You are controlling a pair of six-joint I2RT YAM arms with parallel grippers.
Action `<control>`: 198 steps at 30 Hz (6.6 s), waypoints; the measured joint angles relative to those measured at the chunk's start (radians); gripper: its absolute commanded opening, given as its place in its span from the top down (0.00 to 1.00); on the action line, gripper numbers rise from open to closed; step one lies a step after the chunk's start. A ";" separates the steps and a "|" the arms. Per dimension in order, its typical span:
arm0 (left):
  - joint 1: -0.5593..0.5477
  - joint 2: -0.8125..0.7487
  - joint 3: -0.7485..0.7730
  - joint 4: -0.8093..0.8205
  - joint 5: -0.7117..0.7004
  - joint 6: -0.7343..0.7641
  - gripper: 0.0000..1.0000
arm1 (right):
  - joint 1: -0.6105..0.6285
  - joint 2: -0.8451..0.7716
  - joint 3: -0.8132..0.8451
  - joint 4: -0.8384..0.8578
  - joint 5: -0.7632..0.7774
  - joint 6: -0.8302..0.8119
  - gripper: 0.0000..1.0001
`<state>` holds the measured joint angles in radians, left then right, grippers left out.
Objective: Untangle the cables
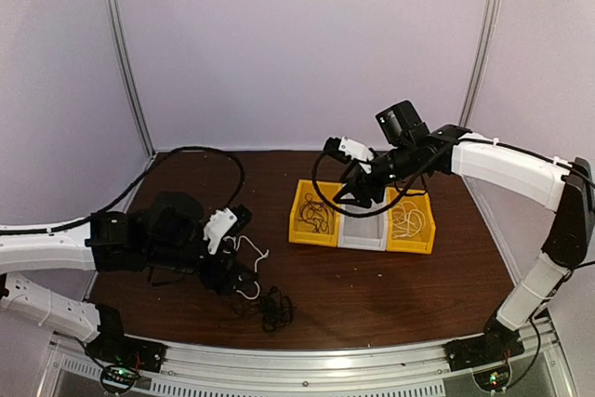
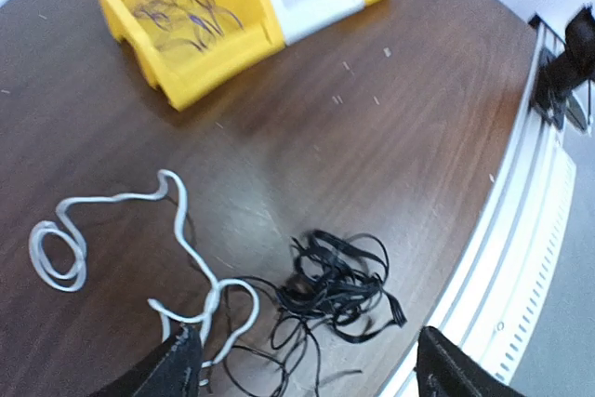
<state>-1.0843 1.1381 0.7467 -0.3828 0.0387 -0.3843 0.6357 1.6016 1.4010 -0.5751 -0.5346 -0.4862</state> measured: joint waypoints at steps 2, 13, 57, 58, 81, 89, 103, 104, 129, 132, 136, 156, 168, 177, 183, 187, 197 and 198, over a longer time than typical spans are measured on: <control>0.019 -0.090 0.022 -0.041 -0.078 -0.008 0.16 | 0.008 0.029 0.000 0.004 0.001 -0.005 0.38; 0.292 -0.134 -0.113 -0.019 -0.265 -0.156 0.24 | 0.150 0.188 0.046 0.001 0.002 -0.064 0.43; 0.346 -0.226 -0.394 0.428 0.037 -0.426 0.30 | 0.349 0.591 0.396 0.060 0.183 -0.244 1.00; 0.332 -0.237 -0.414 0.451 0.049 -0.425 0.30 | 0.349 0.579 0.402 0.050 0.173 -0.233 1.00; 0.020 -0.058 -0.623 1.028 -0.068 -0.449 0.37 | 0.349 0.540 0.454 -0.009 0.146 -0.102 1.00; -0.012 -0.036 -0.557 0.943 -0.230 -0.470 0.37 | 0.349 0.530 0.455 -0.011 0.146 -0.089 1.00; -0.019 -0.216 -0.599 0.657 -0.241 -0.589 0.44 | 0.349 0.528 0.461 -0.013 0.147 -0.085 1.00; -0.019 -0.216 -0.602 0.656 -0.237 -0.589 0.47 | 0.349 0.528 0.465 -0.013 0.147 -0.085 1.00; -0.021 0.137 -0.591 0.815 -0.268 -0.637 1.00 | 0.278 0.340 0.832 -0.080 0.229 -0.067 1.00; -0.021 0.143 -0.589 0.822 -0.270 -0.639 1.00 | 0.253 0.238 0.877 -0.039 0.250 -0.066 1.00; -0.021 0.145 -0.571 0.797 -0.270 -0.628 0.84 | 0.252 0.140 0.842 0.010 0.264 -0.066 1.00; -0.026 -0.253 -0.286 0.401 -0.387 -0.264 0.47 | 0.243 -0.040 0.105 0.039 0.273 -0.045 1.00; -0.026 0.192 -0.059 0.533 -0.207 -0.086 0.49 | 0.086 -0.178 -0.311 0.161 0.157 0.016 1.00; -0.031 0.489 -0.003 0.769 -0.034 -0.128 0.48 | 0.007 -0.136 -0.420 0.244 0.025 0.064 1.00; -0.050 0.655 0.077 0.912 0.008 -0.168 0.53 | 0.006 -0.136 -0.420 0.283 -0.017 0.071 1.00; -0.055 0.724 0.127 0.953 0.002 -0.183 0.55 | 0.003 -0.134 -0.420 0.292 -0.023 0.072 1.00; -0.056 0.809 0.181 0.941 -0.084 -0.215 0.59 | 0.001 -0.129 -0.420 0.296 -0.035 0.073 1.00; -0.056 0.814 0.181 0.938 -0.088 -0.217 0.59 | 0.001 -0.129 -0.420 0.296 -0.035 0.074 1.00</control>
<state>-1.1400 1.9518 0.9279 0.5556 -0.0494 -0.6014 0.6365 1.4723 0.9806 -0.2794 -0.5701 -0.4126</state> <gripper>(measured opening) 0.413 0.008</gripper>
